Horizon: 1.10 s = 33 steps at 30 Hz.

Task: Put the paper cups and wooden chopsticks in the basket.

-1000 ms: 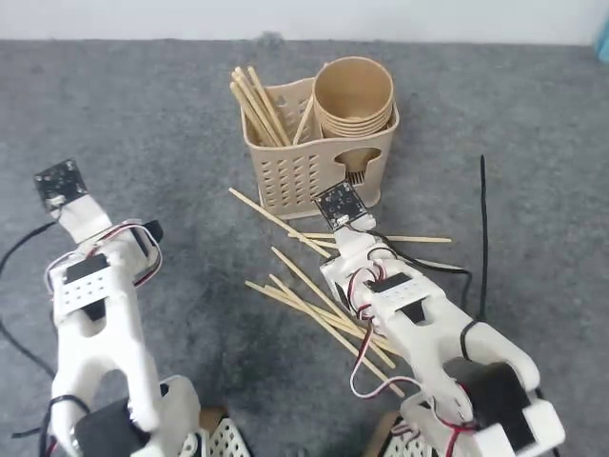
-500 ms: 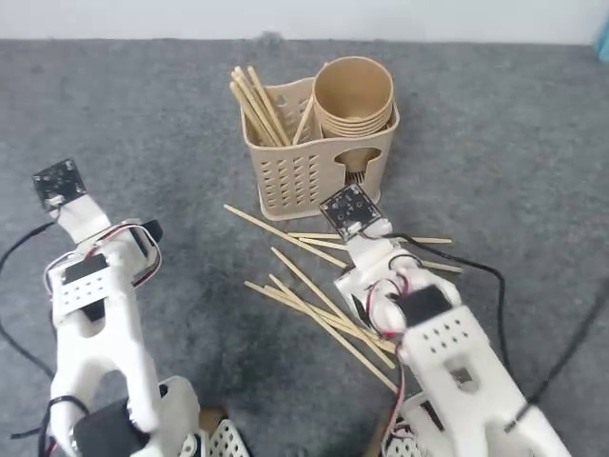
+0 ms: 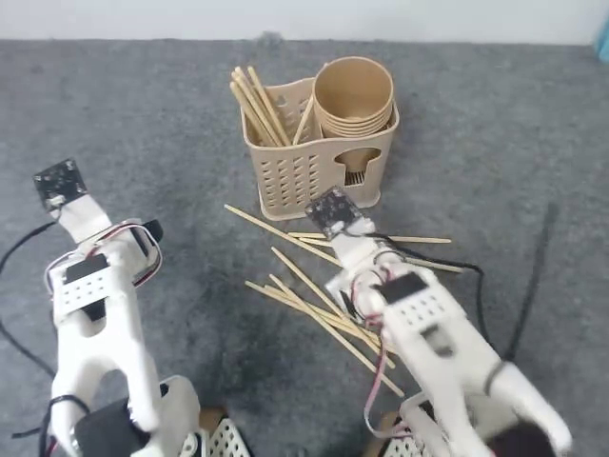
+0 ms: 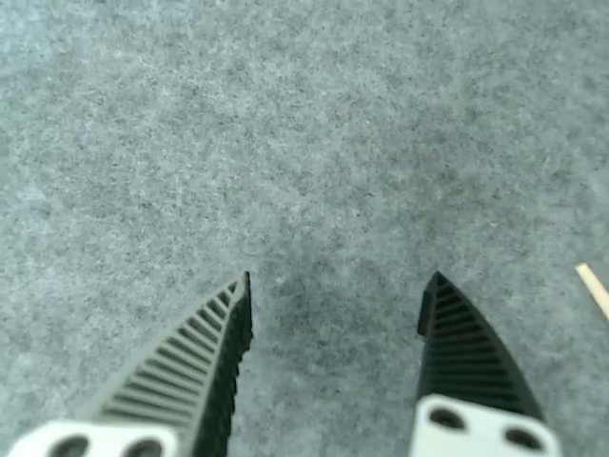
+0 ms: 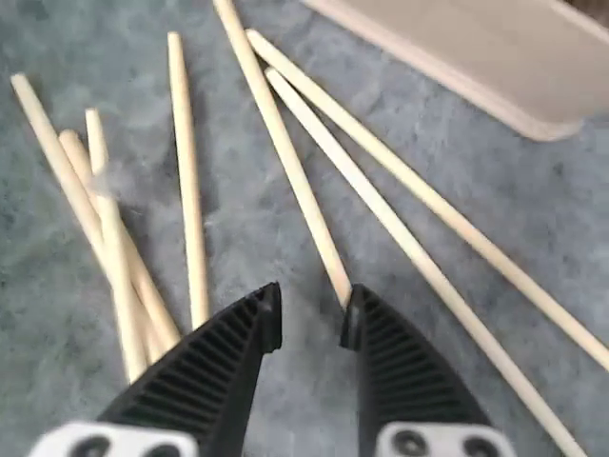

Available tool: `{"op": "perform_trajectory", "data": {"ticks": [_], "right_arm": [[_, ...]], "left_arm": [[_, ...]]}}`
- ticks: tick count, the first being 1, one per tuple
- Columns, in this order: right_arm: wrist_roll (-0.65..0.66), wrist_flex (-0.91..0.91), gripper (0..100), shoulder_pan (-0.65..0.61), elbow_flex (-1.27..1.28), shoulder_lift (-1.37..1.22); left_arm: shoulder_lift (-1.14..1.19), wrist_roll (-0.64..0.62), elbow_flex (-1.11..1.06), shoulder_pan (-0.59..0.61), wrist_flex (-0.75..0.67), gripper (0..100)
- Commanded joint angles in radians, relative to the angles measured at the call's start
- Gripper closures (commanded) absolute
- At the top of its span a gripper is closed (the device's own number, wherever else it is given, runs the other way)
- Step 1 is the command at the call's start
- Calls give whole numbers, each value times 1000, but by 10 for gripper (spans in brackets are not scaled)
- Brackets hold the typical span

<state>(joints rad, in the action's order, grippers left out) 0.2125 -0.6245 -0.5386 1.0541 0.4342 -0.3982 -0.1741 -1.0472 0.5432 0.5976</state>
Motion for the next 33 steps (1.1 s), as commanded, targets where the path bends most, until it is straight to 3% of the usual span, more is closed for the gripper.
{"op": "perform_trajectory", "data": {"ticks": [1, 8, 15, 18, 20, 24, 33], "right_arm": [[17, 67, 921, -1, -140, -171], [17, 64, 925, 10, -282, -418], [95, -39, 928, 1, -305, -423], [112, -77, 998, 1, -305, -421], [120, -119, 984, 7, -301, -403], [130, -254, 991, 12, -299, -305], [387, -740, 989, 12, -299, -4]], "left_arm": [[2, 2, 19, 0, -18, 732], [2, 2, 21, 0, -21, 732], [5, 2, 24, 0, -21, 732], [5, 2, 24, 0, -21, 732], [3, 2, 22, 0, -21, 732], [3, 2, 22, 0, -21, 732], [2, 2, 21, 0, -21, 732]]}}
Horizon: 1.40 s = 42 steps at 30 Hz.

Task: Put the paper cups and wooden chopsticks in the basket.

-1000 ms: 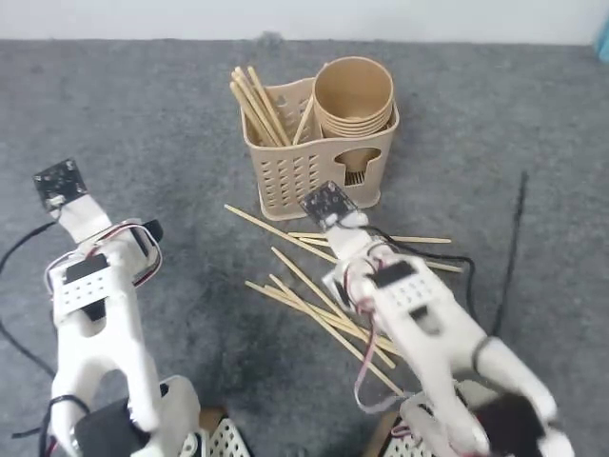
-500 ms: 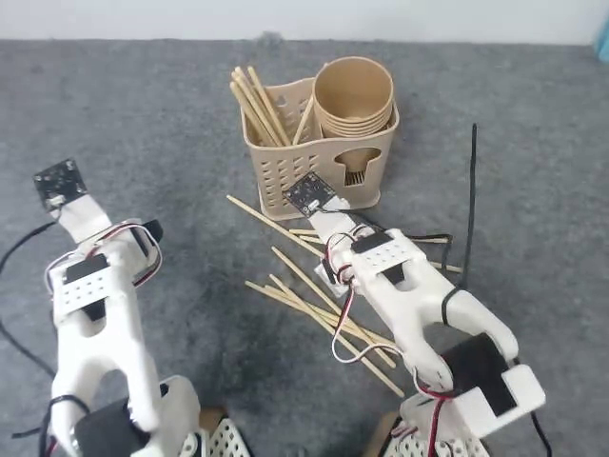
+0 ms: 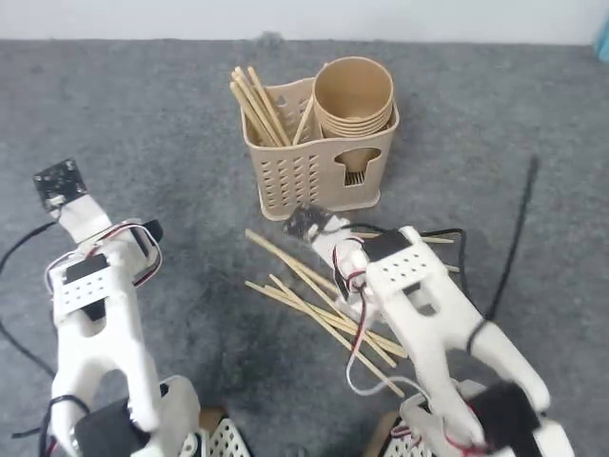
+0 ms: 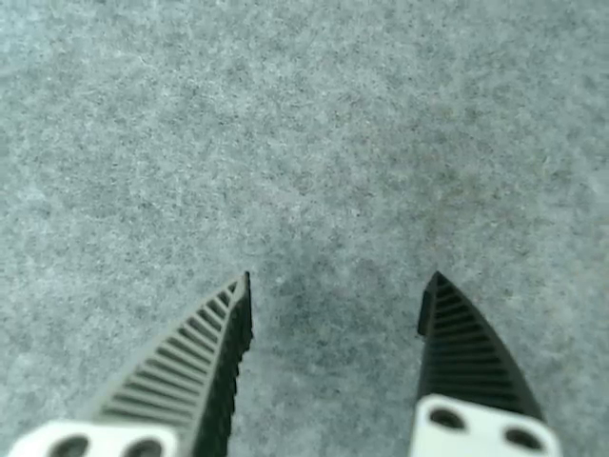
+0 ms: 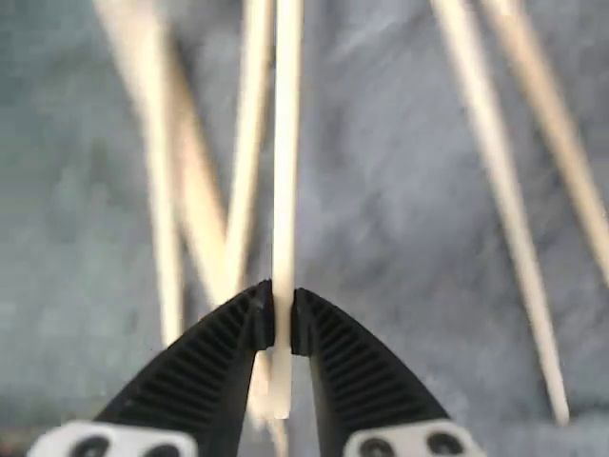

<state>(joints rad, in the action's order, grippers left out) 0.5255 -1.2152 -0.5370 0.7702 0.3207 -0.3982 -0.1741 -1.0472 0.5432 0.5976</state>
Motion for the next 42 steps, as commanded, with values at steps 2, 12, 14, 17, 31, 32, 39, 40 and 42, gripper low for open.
{"op": "perform_trajectory", "data": {"ticks": [2, 12, 14, 17, 31, 32, 39, 40, 42], "right_arm": [[92, -213, 983, 10, -15, 134], [87, -131, 756, 28, -15, 136], [71, -74, 792, 2, -15, 136], [-31, 21, 864, -61, -15, 136], [-109, 410, 851, -252, 5, -84], [-109, 432, 851, -252, 2, -116], [-109, 461, 851, -252, -69, -272], [-109, 461, 852, -251, -75, -288], [-109, 461, 883, -248, -84, -308]], "left_arm": [[2, 2, 21, 0, -21, 732], [2, 2, 21, 0, -18, 732], [2, 2, 21, 0, -18, 732], [2, 2, 21, 0, -21, 732], [3, 2, 22, 0, -21, 732], [5, 2, 22, 0, -21, 732], [5, 2, 24, 0, -21, 732], [5, 2, 24, 0, -21, 732], [5, 2, 24, 0, -21, 732]]}}
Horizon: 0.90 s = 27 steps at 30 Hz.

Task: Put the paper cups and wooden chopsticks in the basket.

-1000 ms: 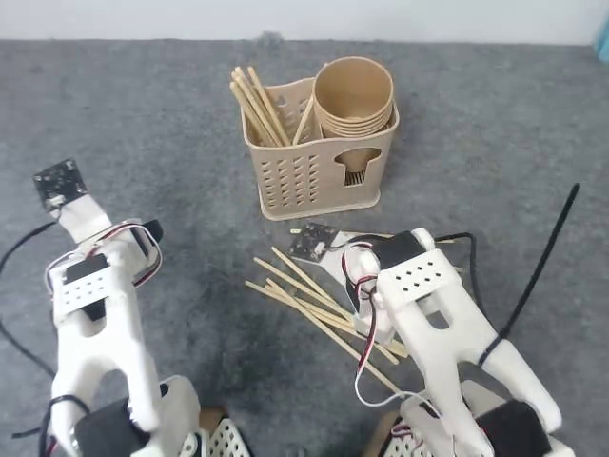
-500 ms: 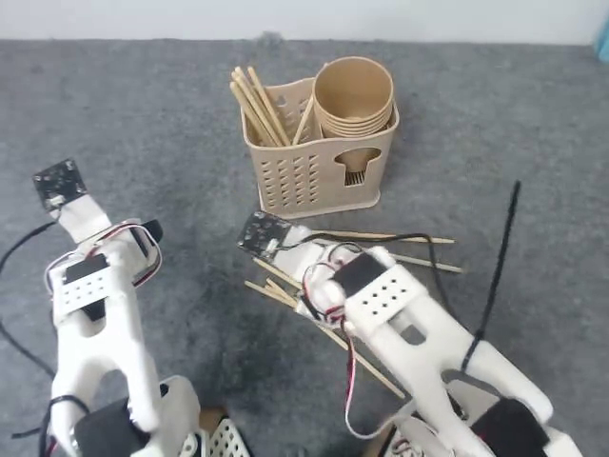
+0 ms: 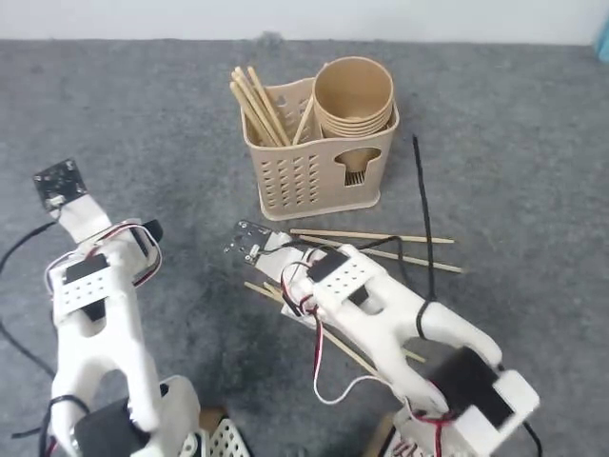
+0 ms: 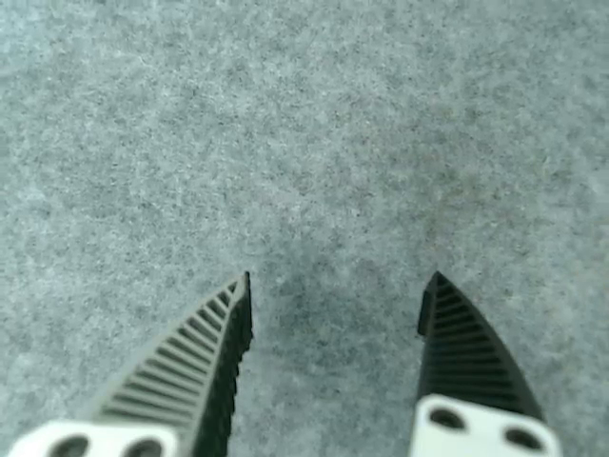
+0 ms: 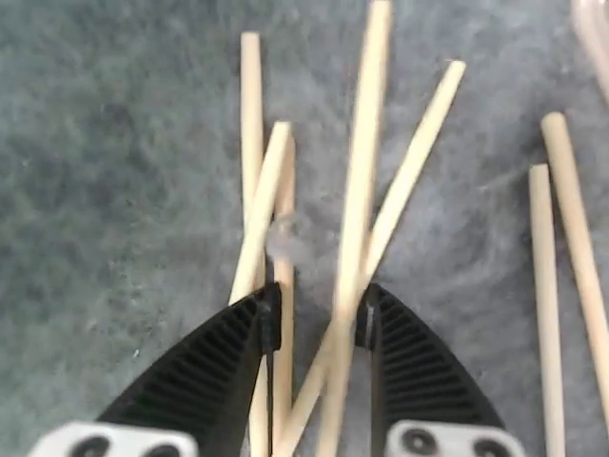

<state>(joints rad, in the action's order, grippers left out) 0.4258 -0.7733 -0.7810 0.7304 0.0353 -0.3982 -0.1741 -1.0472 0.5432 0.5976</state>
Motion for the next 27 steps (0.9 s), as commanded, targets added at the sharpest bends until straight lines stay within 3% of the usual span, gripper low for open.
{"op": "perform_trajectory", "data": {"ticks": [1, 3, 9, 21, 27], "right_arm": [[-12, 19, 918, -4, -46, -25], [-15, 19, 996, -4, -48, -10], [-109, 8, 990, -2, -18, 142], [-115, 16, 991, -2, 130, 630], [-115, 19, 991, -2, 160, 740]], "left_arm": [[5, 2, 24, 0, -21, 732], [5, 2, 24, 0, -21, 732], [5, 2, 24, 0, -21, 732], [5, 2, 24, 0, -21, 732], [5, 2, 24, 0, -21, 732]]}}
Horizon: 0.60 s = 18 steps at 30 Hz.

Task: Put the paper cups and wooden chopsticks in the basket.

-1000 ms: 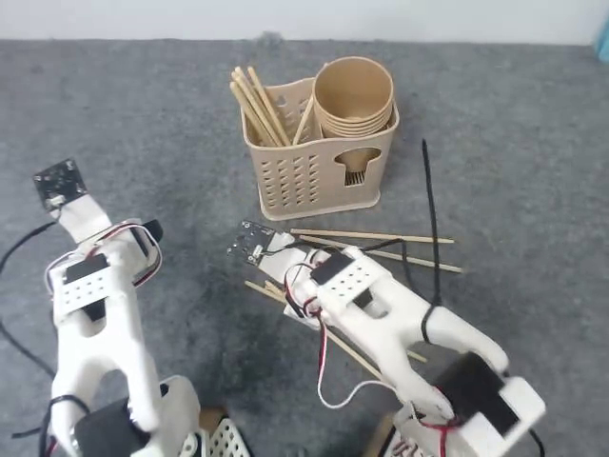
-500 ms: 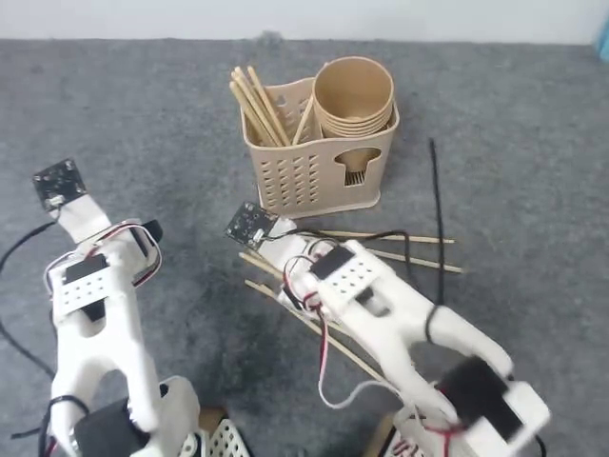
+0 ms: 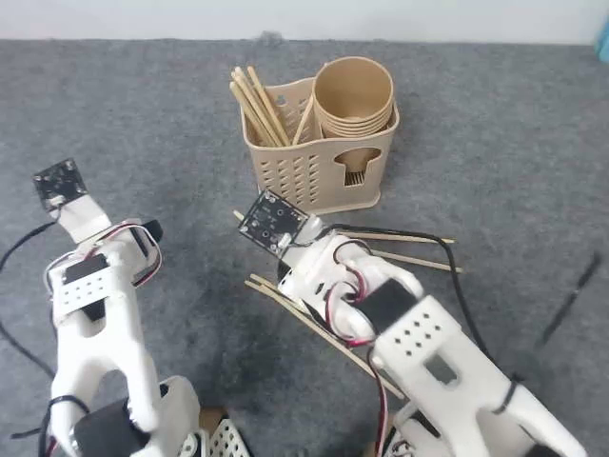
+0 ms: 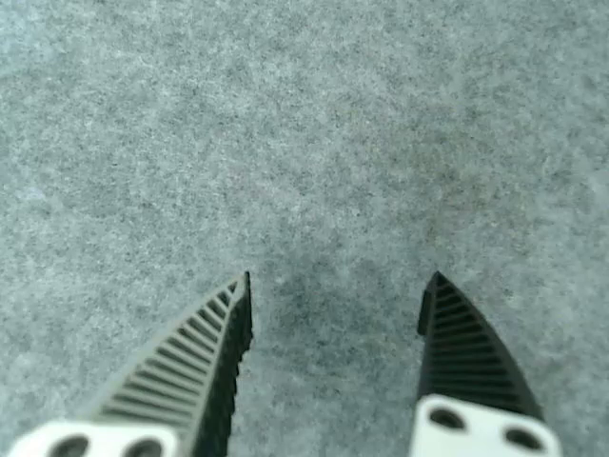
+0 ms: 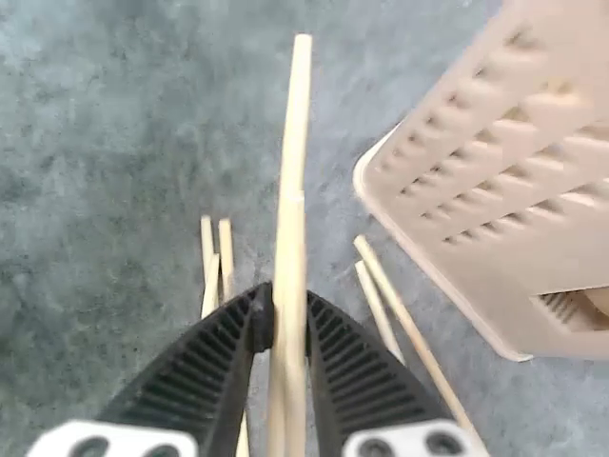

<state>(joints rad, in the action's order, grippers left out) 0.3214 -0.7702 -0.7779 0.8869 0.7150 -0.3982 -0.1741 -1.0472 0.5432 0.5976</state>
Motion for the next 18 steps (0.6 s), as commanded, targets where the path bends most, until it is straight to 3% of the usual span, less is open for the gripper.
{"op": "perform_trajectory", "data": {"ticks": [1, 8, 18], "right_arm": [[-11, 16, 991, -5, 17, 61], [-15, 127, 991, 54, 115, 71], [-364, 512, 991, 156, 117, 94]], "left_arm": [[5, 2, 24, 0, -21, 732], [2, 2, 21, 0, -21, 732], [2, 2, 21, 0, -21, 732]]}}
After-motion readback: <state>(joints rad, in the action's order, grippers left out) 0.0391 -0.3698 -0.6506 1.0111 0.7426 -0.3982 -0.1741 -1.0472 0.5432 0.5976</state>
